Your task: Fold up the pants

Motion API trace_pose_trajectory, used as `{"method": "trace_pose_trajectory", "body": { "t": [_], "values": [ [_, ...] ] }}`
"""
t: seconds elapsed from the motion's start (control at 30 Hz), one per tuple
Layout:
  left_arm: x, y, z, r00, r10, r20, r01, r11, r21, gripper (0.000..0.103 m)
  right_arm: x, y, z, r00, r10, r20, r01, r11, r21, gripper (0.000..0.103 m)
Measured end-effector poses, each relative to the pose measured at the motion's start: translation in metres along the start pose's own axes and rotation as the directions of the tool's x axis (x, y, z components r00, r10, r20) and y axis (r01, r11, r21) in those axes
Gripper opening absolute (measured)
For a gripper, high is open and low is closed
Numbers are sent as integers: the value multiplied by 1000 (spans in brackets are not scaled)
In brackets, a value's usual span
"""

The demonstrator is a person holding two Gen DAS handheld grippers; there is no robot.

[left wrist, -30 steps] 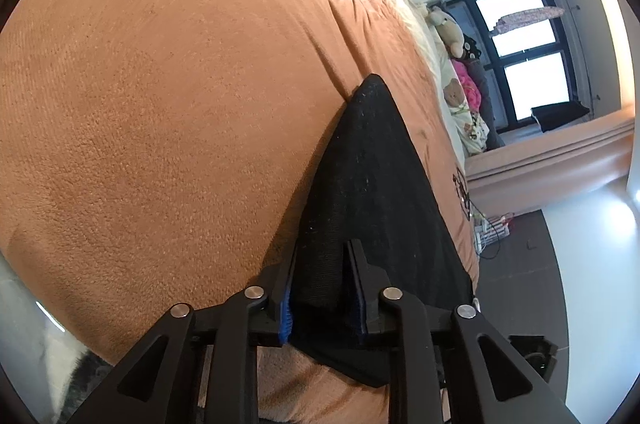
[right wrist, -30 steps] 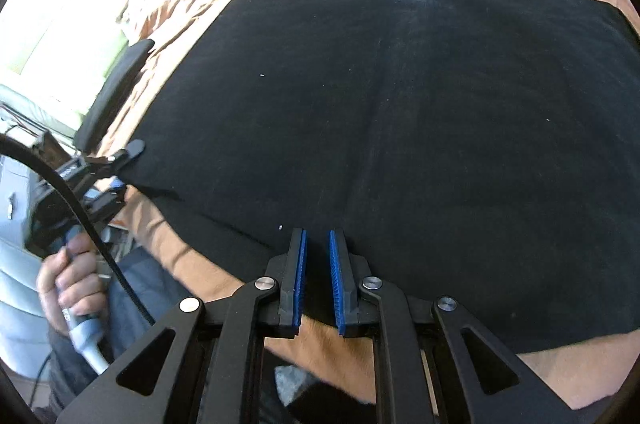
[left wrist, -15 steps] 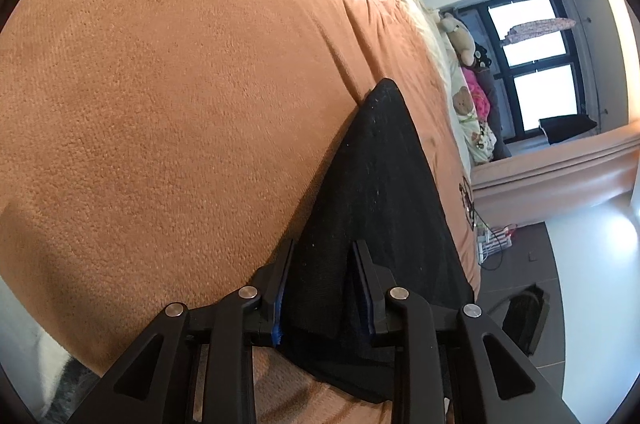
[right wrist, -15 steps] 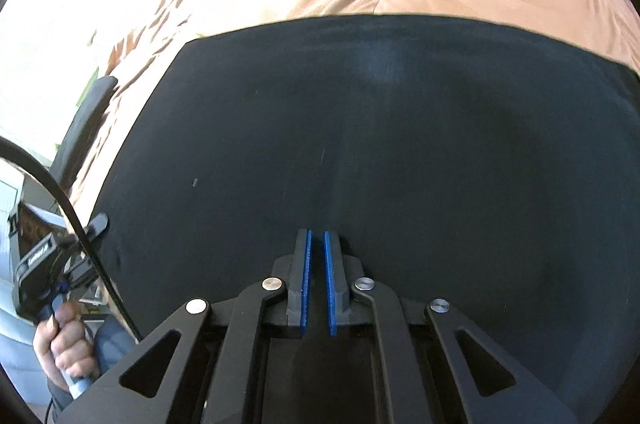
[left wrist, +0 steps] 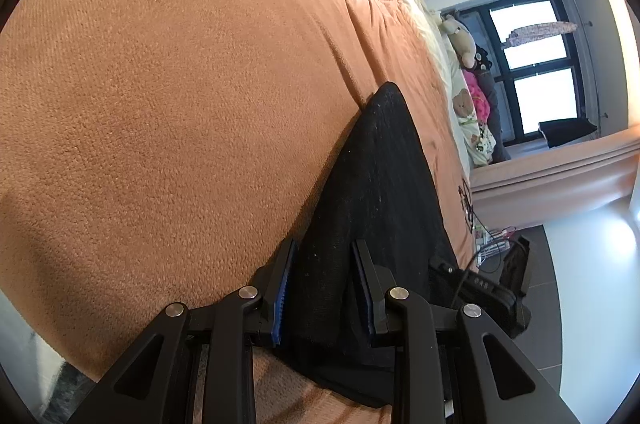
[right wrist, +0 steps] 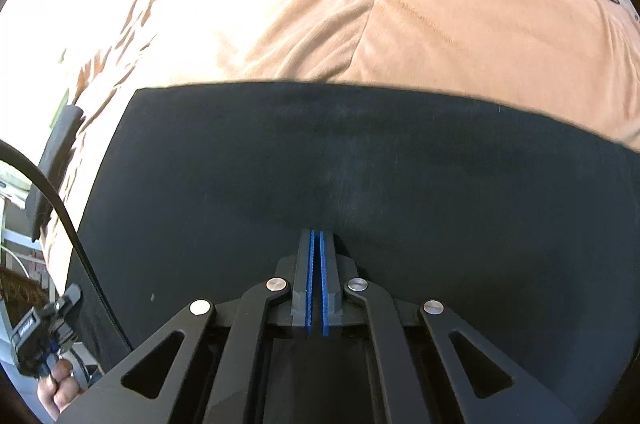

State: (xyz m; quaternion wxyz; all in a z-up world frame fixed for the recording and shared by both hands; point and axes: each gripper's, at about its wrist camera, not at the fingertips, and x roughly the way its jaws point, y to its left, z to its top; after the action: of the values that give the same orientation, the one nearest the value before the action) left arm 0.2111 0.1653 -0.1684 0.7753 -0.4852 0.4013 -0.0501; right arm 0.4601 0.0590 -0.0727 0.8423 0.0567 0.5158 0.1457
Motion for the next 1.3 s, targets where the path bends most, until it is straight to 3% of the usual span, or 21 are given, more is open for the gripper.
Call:
{"method": "trace_pose_trajectory", "body": {
  "t": [0.27, 0.3, 0.6, 0.9, 1.3],
  "values": [
    [1, 2, 1, 1000, -10, -6, 10, 1000, -12, 29, 10, -4, 29, 999, -45, 28, 45, 999, 18, 0],
    [1, 3, 1, 1000, -11, -7, 11, 1000, -14, 29, 2, -22, 33, 998, -47, 29, 46, 999, 29, 0],
    [3, 2, 1, 1000, -5, -10, 5, 1000, -13, 29, -2, -31, 42, 999, -26, 19, 24, 998, 64, 0],
    [-5, -12, -5, 1000, 2, 3, -2, 999, 51, 15, -30, -16, -6, 998, 63, -17, -62, 996, 65, 0],
    [-25, -70, -4, 994, -107, 9, 105, 984, 141, 13, -61, -17, -73, 976, 213, -44, -207, 972, 108, 0]
  ]
}}
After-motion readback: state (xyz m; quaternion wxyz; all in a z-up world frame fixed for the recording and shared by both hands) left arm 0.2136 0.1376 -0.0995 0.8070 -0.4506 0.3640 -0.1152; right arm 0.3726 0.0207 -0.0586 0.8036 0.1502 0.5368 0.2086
